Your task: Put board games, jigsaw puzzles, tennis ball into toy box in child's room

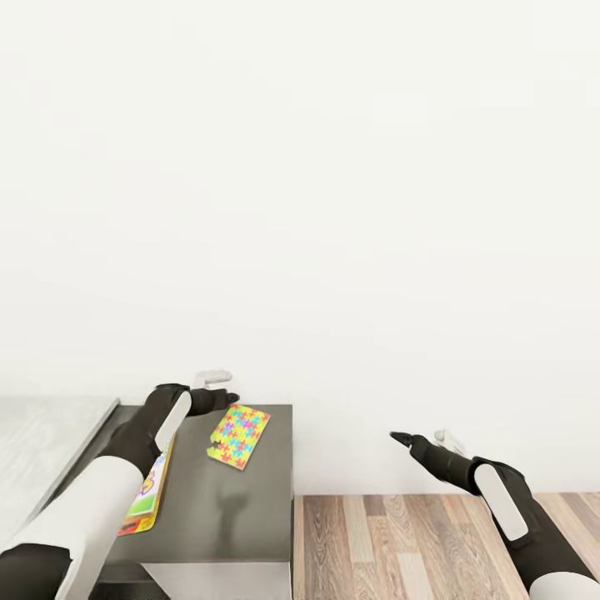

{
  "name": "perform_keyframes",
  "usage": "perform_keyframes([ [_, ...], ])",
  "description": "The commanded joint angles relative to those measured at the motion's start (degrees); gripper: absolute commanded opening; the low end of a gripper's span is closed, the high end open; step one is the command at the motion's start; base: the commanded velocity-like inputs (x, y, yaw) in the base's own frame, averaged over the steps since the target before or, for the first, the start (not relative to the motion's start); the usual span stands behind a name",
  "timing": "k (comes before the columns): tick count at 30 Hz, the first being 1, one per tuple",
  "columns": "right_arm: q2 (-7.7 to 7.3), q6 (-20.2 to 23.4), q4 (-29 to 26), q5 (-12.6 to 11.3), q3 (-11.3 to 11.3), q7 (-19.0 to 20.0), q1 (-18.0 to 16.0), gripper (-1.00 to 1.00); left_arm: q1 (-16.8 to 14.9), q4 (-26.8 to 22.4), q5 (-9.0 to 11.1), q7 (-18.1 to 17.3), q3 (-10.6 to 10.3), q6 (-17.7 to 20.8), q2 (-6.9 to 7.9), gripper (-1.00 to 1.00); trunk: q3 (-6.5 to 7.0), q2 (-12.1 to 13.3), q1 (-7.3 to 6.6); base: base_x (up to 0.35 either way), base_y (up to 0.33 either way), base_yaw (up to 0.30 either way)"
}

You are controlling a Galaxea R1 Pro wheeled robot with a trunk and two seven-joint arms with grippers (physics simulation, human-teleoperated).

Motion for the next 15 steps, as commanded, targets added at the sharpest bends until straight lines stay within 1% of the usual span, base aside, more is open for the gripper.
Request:
perform_keyframes([
  [1, -0.02, 0.3, 0.0, 0.1, -0.1, 1.1, 0.0, 1.00, -0.1, -0.1, -0.5, 0.3, -0.2, 0.1, -0.35, 1.00, -0.22, -0.1, 0.03, 0.000, 0.000, 0.000],
  [2, -0.10, 0.4, 0.0, 0.1, -0.2, 2.7, 0.0, 1.00, -0.1, -0.1, -1.2, 0.8, -0.2, -0.1, -0.93, 1.00, -0.30, -0.1, 0.03, 0.000, 0.000, 0.000],
  [3, -0.12, 0.4, 0.0, 0.1, -0.2, 3.4, 0.0, 1.00, -0.1, -0.1, -1.6, 1.0, -0.2, -0.2, -1.17, 1.00, -0.39, -0.1, 0.03, 0.000, 0.000, 0.000],
  [4, -0.20, 0.4, 0.0, 0.1, -0.3, 4.8, 0.0, 1.00, -0.1, -0.1, -2.6, 1.3, -0.2, -0.3, -1.50, 1.00, -0.47, -0.1, 0.03, 0.000, 0.000, 0.000],
  [5, -0.24, 0.4, 0.0, 0.1, -0.4, 5.7, 0.0, 1.00, -0.1, -0.1, -3.5, 1.5, -0.2, -0.4, -1.72, 1.00, -0.56, -0.1, 0.03, 0.000, 0.000, 0.000],
  [7, -0.33, 0.4, 0.0, 0.1, -0.6, 6.6, 0.0, 1.00, -0.1, -0.1, -4.6, 1.5, -0.3, -0.4, -1.86, 1.00, -0.73, -0.1, 0.03, 0.000, 0.000, 0.000],
  [11, -0.10, 1.1, 0.0, 0.1, -0.8, 7.4, 0.0, 1.00, -0.1, 0.0, -5.4, 1.3, -0.3, -0.6, -1.89, 1.00, -1.07, -0.1, 0.03, 0.000, 0.000, 0.000],
  [15, 0.07, 1.5, 0.4, 0.0, -0.8, 7.5, 0.0, 1.00, -0.1, 0.0, -5.6, 1.2, -0.3, -1.2, -2.06, 1.00, -1.41, -0.1, 0.03, 0.000, 0.000, 0.000],
])
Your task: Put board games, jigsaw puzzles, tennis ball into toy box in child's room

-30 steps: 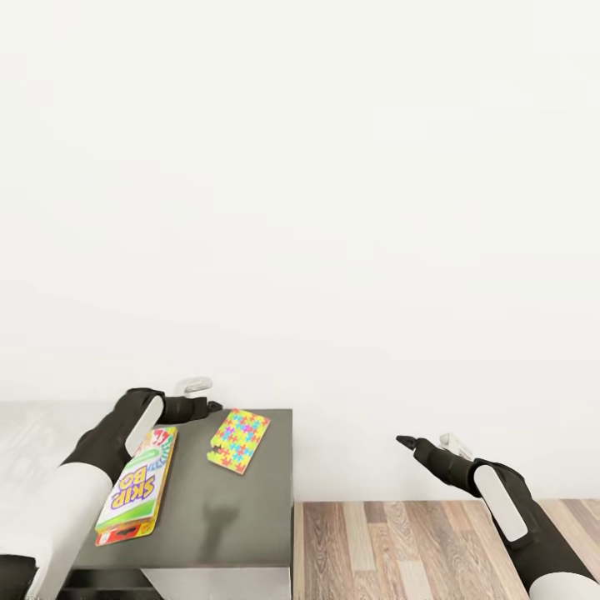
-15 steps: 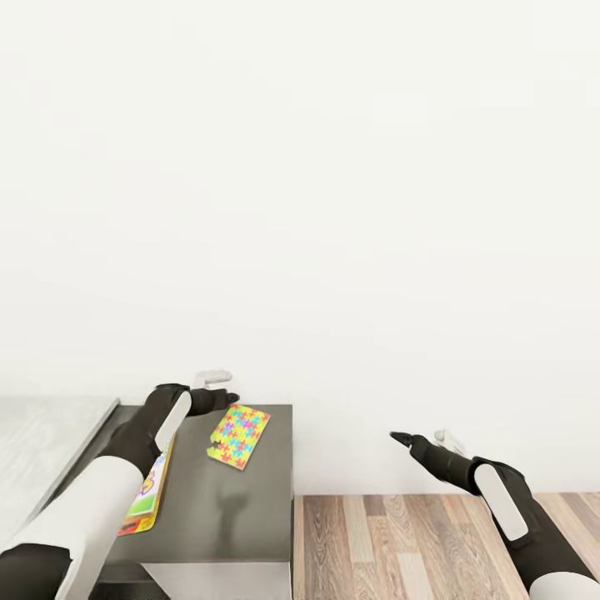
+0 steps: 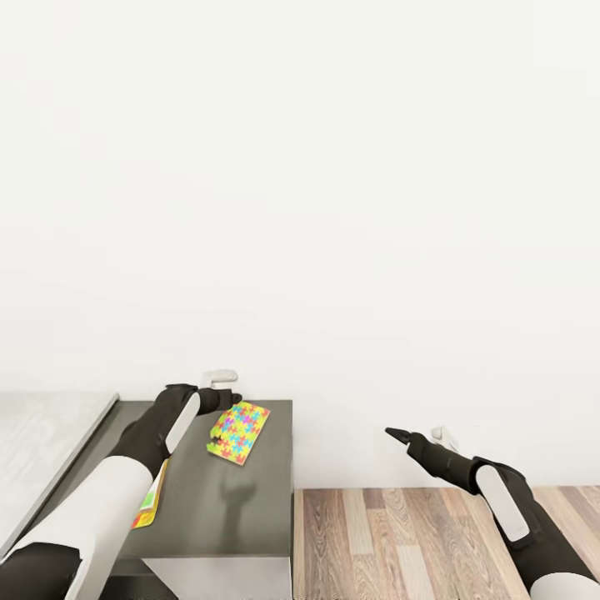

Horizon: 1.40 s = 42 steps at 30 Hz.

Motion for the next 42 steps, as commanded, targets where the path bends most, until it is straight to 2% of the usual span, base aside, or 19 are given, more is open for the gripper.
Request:
perform_keyframes([
  [1, 0.03, 0.4, 0.0, 0.0, -0.1, 0.2, -0.1, 1.00, -0.1, -0.1, 0.1, 0.0, -0.2, -0.1, 0.05, 1.00, -0.21, -0.1, 0.03, 0.000, 0.000, 0.000],
  [12, -0.02, 0.6, 0.1, 0.0, -0.1, 0.4, -0.1, 1.00, -0.1, 0.0, 0.1, 0.2, -0.1, -1.5, -0.03, 1.00, -1.15, -0.1, 0.03, 0.000, 0.000, 0.000],
  [17, -0.07, 0.7, 0.0, 0.1, -0.2, 0.4, -0.1, 1.00, -0.9, 0.0, 0.1, 0.5, 0.0, -1.1, -1.21, 1.00, -1.58, -0.1, 0.03, 0.000, 0.000, 0.000],
  [23, -0.18, 0.8, 0.0, 0.1, -0.2, 0.4, -0.1, 1.00, -1.5, 0.3, 0.2, 0.6, 0.1, -1.1, -1.74, 1.00, -2.09, -0.1, 0.03, 0.000, 0.000, 0.000],
  [35, -0.66, 0.8, 0.0, 0.1, -0.1, 0.4, 0.2, 1.00, -3.3, 0.6, 0.2, 0.6, 0.4, -1.0, -1.42, 1.00, -3.11, -0.1, 0.03, 0.000, 0.000, 0.000],
  [42, -0.27, 0.7, 0.0, 0.2, 0.1, 0.3, 0.2, 1.00, -3.5, 0.5, 0.1, 0.7, 0.4, -0.8, -1.75, 1.00, -3.70, -0.1, 0.03, 0.000, 0.000, 0.000],
])
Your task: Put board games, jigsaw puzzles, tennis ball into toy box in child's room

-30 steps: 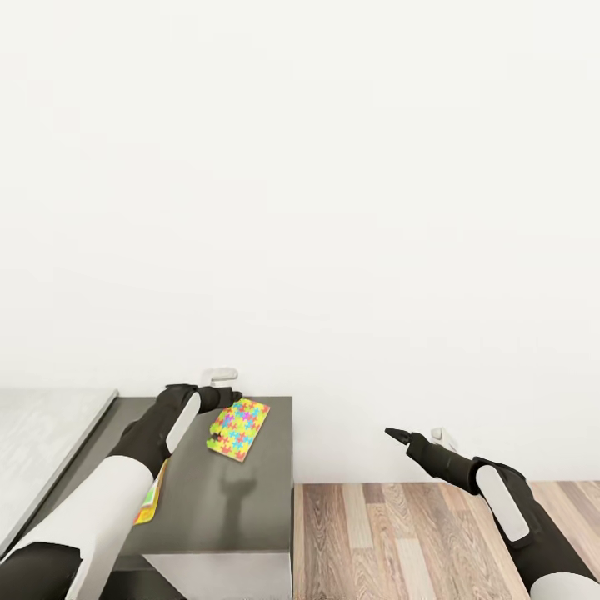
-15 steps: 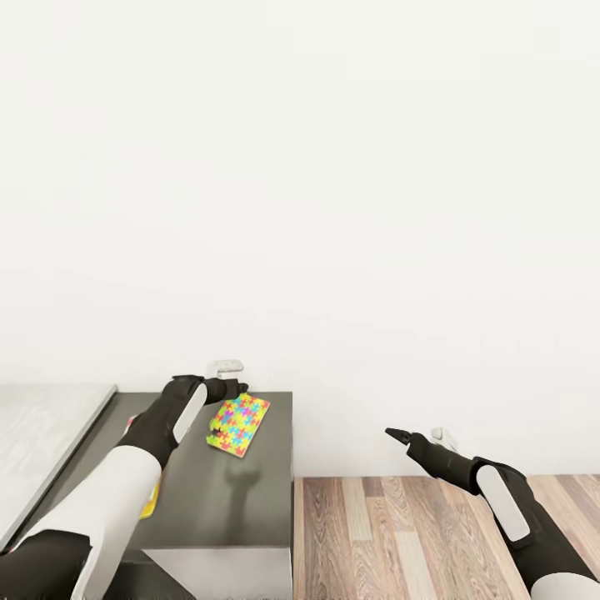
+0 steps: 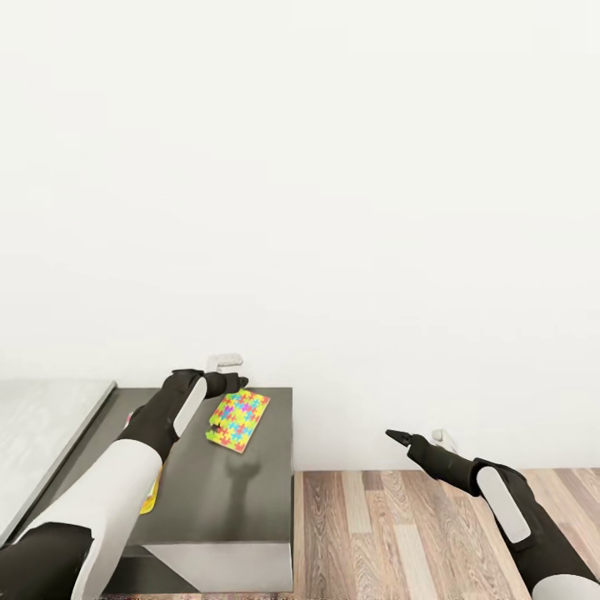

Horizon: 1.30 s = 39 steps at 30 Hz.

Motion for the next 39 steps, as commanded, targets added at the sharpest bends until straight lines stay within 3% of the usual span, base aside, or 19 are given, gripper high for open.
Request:
perform_keyframes([
  [1, 0.04, 0.3, 0.0, 0.0, -0.1, 0.2, 0.0, 1.00, -0.3, -0.2, 0.2, 0.1, -0.2, 0.3, 0.03, 1.00, -0.20, -0.1, 0.03, 0.000, 0.000, 0.000],
  [7, -0.36, 0.4, 0.0, 0.0, -0.2, 0.2, 0.0, 1.00, -2.6, -0.3, 0.5, -0.2, -0.2, 0.9, 0.25, 1.00, -0.72, -0.1, 0.03, 0.000, 0.000, 0.000],
  [18, -0.84, 0.4, 0.0, 0.0, -0.3, 0.2, 0.0, 1.00, -7.6, -0.3, 0.5, 0.0, -0.2, 8.3, 0.49, 1.00, -1.65, -0.1, 0.03, 0.000, 0.000, 0.000],
  [39, -0.93, 0.4, 0.0, 0.0, -0.3, 0.3, 0.0, 1.00, -8.2, 0.7, 0.3, 0.0, -0.2, 8.3, 0.25, 1.00, -3.44, -0.1, 0.03, 0.000, 0.000, 0.000],
])
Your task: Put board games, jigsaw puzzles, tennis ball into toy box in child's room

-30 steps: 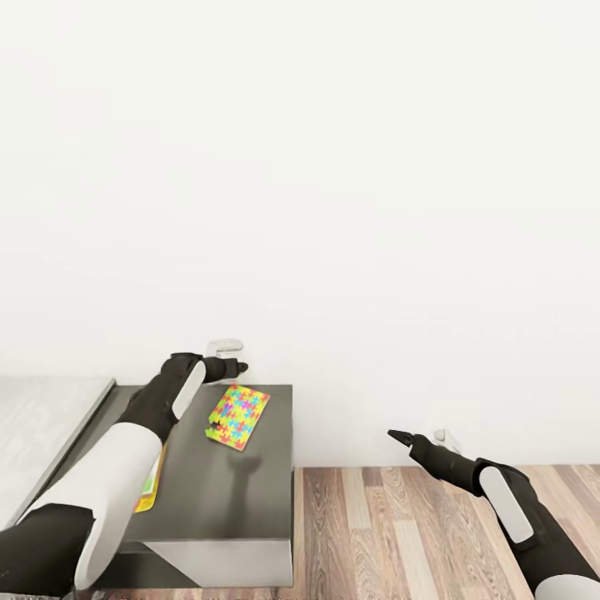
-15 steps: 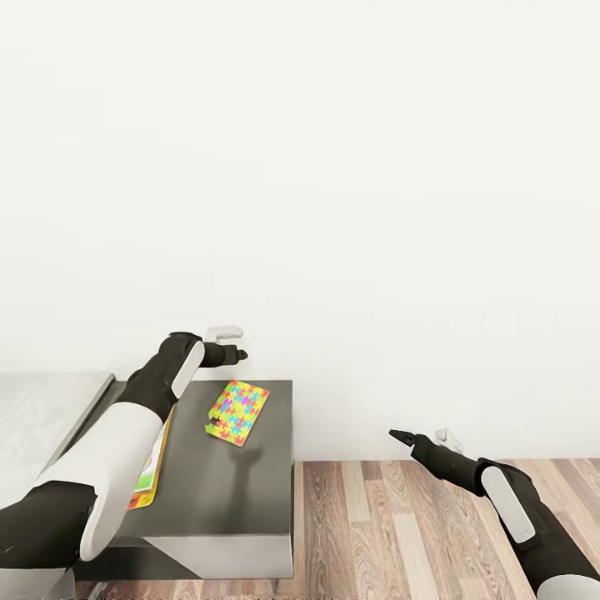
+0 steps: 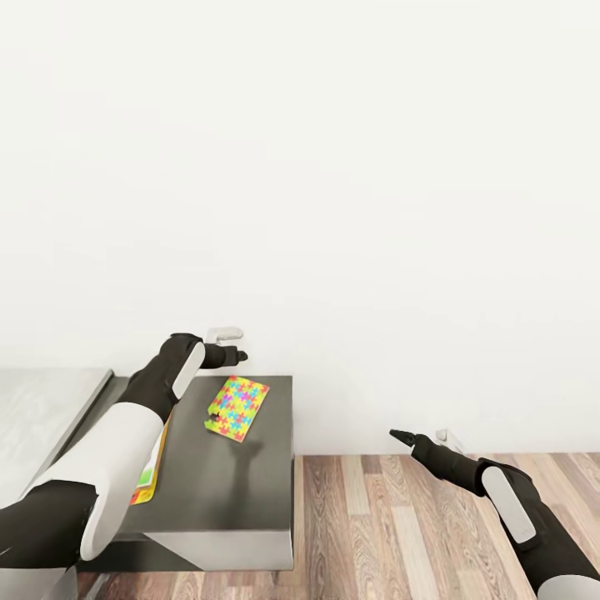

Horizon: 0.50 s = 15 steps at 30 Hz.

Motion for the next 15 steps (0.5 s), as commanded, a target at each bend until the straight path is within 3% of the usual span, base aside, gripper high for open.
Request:
perform_keyframes([
  [1, 0.01, 0.3, 0.0, 0.0, -0.1, 0.2, 0.0, 1.00, -0.1, 0.0, 0.2, 0.1, -0.2, 0.2, 0.05, 1.00, -0.20, -0.1, 0.03, 0.000, 0.000, 0.000],
  [15, -0.02, 0.3, 0.0, 0.0, -0.1, 0.2, 0.0, 1.00, -0.1, 0.2, 0.2, 0.1, -0.4, -0.7, 0.13, 1.00, -1.39, -0.1, 0.03, 0.000, 0.000, 0.000],
])
